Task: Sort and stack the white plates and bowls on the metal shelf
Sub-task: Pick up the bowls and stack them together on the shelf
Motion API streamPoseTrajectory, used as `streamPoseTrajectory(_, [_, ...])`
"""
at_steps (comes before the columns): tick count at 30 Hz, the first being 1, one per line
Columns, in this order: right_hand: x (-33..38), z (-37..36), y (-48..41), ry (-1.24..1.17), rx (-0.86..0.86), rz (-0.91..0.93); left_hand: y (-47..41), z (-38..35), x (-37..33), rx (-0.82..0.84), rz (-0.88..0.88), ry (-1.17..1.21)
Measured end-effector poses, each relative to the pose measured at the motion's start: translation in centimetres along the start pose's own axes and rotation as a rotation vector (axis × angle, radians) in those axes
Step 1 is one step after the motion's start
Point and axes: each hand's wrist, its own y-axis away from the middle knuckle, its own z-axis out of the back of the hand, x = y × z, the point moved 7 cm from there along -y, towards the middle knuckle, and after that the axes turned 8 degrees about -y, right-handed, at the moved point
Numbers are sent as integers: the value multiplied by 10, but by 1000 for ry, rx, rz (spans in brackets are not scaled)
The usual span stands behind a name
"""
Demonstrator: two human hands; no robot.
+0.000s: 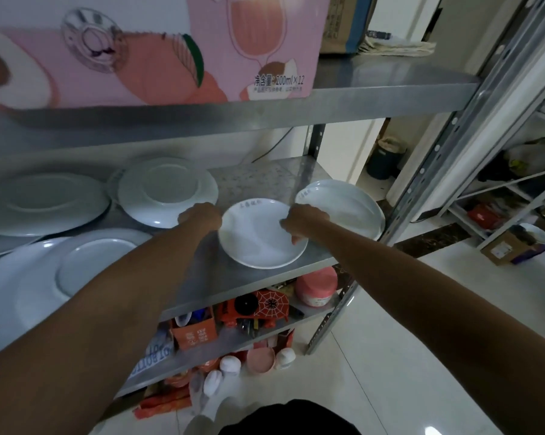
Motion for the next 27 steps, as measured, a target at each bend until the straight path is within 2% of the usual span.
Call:
streamPoseTrajectory(2, [-4, -24, 3, 76, 157, -105, -1, -16, 5, 119, -18, 116])
streamPoseTrajectory(5, [-18, -52, 4, -33, 277, -210, 4, -32, 3, 254, -32, 265])
streamPoseTrajectory(9, [-31, -64, 2, -139, 340, -298, 8, -35, -2, 283, -68, 308])
streamPoseTrajectory(14, [-52, -66, 19, -510, 405, -443, 14, -31, -6, 296, -90, 343])
streamPoseTrajectory(17, [-51, -77, 27, -728, 404, -429, 17, -26, -1, 260, -80, 355])
streamPoseTrajectory(20, [-40, -81, 28, -894, 382, -399, 16, -10, 4, 153, -67, 410])
streamPoseTrajectory(27, [6, -50, 28, -1007, 420, -264, 7, 46, 20, -112, -19, 517])
